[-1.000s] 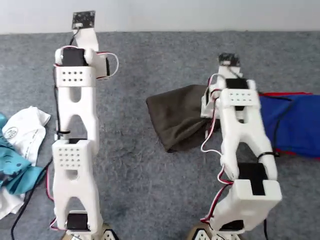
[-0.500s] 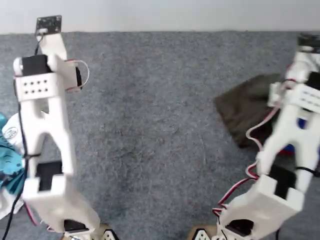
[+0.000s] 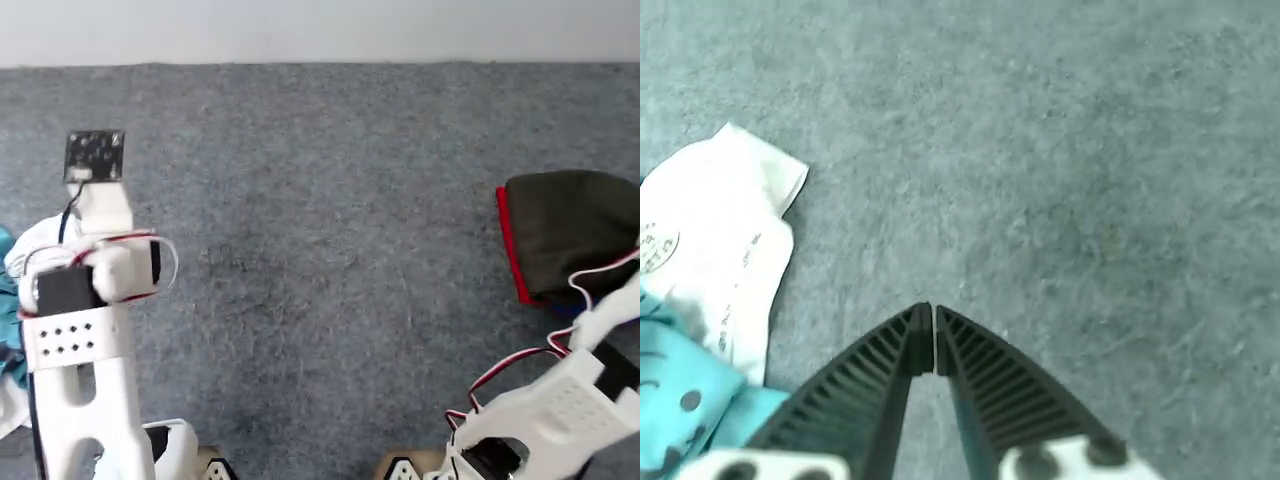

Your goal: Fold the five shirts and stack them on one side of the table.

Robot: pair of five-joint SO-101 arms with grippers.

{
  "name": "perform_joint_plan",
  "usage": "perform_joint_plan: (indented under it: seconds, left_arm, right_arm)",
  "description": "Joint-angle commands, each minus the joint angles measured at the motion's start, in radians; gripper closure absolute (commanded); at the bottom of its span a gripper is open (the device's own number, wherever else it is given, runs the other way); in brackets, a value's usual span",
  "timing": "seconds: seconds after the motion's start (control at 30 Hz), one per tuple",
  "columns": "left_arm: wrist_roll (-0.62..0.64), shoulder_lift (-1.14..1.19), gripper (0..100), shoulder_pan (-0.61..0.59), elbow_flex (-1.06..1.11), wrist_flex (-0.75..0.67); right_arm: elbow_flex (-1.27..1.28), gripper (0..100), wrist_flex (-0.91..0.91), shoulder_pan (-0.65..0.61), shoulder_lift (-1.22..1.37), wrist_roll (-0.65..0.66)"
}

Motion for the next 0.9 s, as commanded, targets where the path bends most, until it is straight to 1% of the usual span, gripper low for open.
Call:
perform_joint_plan:
  seconds: [0.0,0.1,0.2,0.3,0.43,0.47,0.5,0.57,0.67,0.73,0.8,0.87]
  left_arm:
    - [-0.035,-0.04,99,-0.063,0.015,0.014]
    - [-0.069,-0.046,99,-0.095,0.015,0.037]
    - [-0.077,-0.043,99,-0.118,0.021,0.037]
    - [-0.077,-0.046,99,-0.12,0.016,0.04]
    - [-0.078,-0.046,99,-0.121,0.012,0.08]
    - [-0.08,-0.046,99,-0.121,0.013,0.094]
    - [-0.081,-0.046,99,-0.132,0.013,0.106]
    - [-0.1,-0.046,99,-0.173,0.013,0.114]
    - [-0.144,-0.046,98,-0.287,0.013,0.114]
    - [-0.192,-0.046,98,-0.362,0.013,0.114]
    - [-0.235,-0.046,98,-0.431,0.012,0.114]
    - [-0.27,-0.046,98,-0.496,0.01,0.112]
  right_arm:
    - [-0.049,98.0,-0.027,0.022,-0.013,0.008]
    - [-0.049,98.0,-0.027,0.022,-0.015,0.006]
    - [-0.049,98.0,-0.027,0.024,-0.005,0.006]
    - [-0.046,97.9,-0.027,0.024,0.016,0.009]
    - [-0.048,97.6,-0.027,0.015,0.045,0.012]
    - [-0.048,96.3,-0.027,0.013,0.05,0.012]
    - [-0.048,93.3,-0.027,0.012,0.053,0.012]
    - [-0.048,83.6,-0.027,0.01,0.048,0.011]
    - [-0.049,66.7,-0.018,0.005,0.036,0.012]
    - [-0.049,58.8,-0.016,0.005,0.016,0.011]
    - [-0.049,57.3,-0.007,0.007,-0.01,0.008]
    - [-0.049,59.1,0.018,0.005,-0.045,0.009]
